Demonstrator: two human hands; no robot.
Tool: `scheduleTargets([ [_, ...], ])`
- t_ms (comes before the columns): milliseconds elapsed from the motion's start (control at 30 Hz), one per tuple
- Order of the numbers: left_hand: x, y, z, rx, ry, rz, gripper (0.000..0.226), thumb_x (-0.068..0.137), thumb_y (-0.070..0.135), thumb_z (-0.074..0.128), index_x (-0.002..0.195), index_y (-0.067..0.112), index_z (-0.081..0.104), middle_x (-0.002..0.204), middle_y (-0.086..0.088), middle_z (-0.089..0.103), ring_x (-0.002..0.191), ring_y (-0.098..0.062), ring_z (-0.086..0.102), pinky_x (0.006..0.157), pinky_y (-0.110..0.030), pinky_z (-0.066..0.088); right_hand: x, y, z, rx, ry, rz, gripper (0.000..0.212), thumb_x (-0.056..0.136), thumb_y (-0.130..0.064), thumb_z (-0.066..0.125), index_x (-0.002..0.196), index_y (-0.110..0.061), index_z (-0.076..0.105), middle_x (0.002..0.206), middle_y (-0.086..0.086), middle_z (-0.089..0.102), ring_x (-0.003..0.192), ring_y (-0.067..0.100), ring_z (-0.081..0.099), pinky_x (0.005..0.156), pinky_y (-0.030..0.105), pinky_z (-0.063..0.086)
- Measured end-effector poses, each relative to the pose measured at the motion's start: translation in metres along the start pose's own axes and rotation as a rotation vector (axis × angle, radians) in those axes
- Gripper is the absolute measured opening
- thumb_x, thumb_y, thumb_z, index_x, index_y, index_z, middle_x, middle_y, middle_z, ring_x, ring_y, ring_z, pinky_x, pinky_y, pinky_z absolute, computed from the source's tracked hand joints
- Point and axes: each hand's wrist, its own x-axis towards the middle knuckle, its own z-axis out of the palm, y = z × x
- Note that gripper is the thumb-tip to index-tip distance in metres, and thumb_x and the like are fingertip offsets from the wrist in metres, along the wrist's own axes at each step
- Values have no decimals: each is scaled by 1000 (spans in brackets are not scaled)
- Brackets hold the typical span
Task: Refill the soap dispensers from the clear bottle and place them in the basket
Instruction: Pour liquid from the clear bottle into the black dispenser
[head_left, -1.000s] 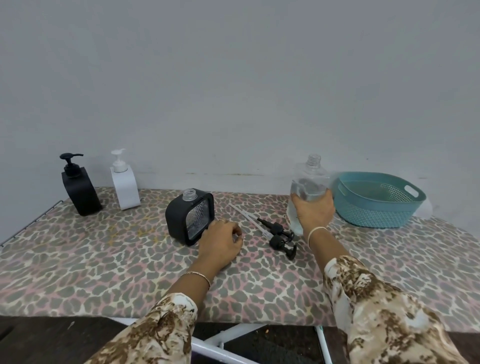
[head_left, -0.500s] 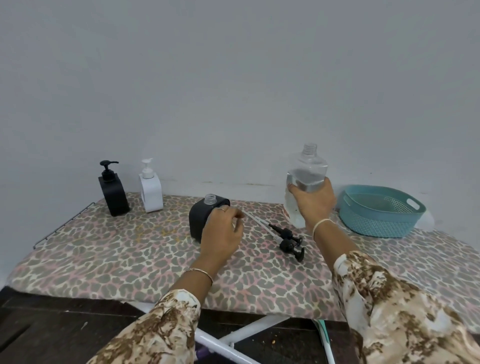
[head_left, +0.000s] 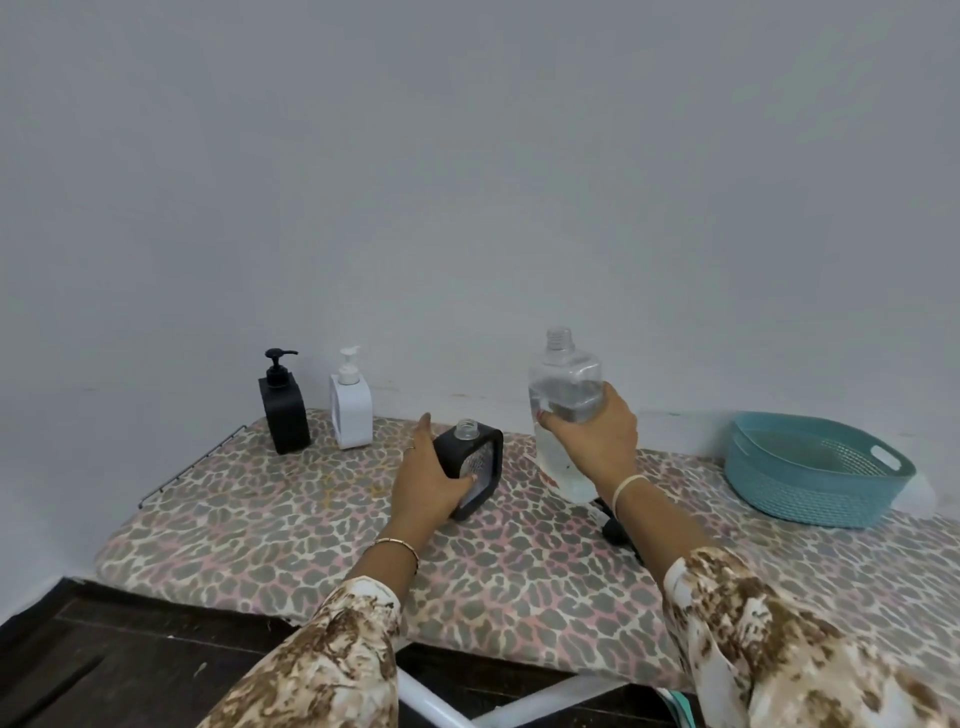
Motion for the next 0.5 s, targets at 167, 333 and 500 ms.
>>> scheduleTargets([
  [167, 0, -2, 2, -42, 0, 90, 101, 74, 15, 81, 154, 29, 20, 137, -3, 56, 123, -25, 56, 96, -36, 49, -8, 1, 16, -67, -103, -78, 44, 68, -37, 80, 101, -18, 59, 87, -7, 62, 79, 15, 60, 68, 27, 52],
  [333, -3, -4, 2, -49, 55, 130, 74, 71, 14, 78, 138, 25, 49, 125, -1, 64, 112, -22, 62, 93, -35, 52, -14, 3, 21, -189, -183, -121, 37, 69, -33, 78, 97, -18, 58, 84, -6, 63, 76, 16, 61, 63, 24, 48],
  [500, -7, -9, 3, -87, 91, 136, 72, 71, 17, 78, 138, 26, 51, 123, 1, 66, 109, -19, 63, 92, -34, 54, -9, 1, 19, -365, -252, -174, 51, 70, -34, 74, 115, -15, 59, 99, 0, 67, 91, 21, 64, 72, 28, 51],
])
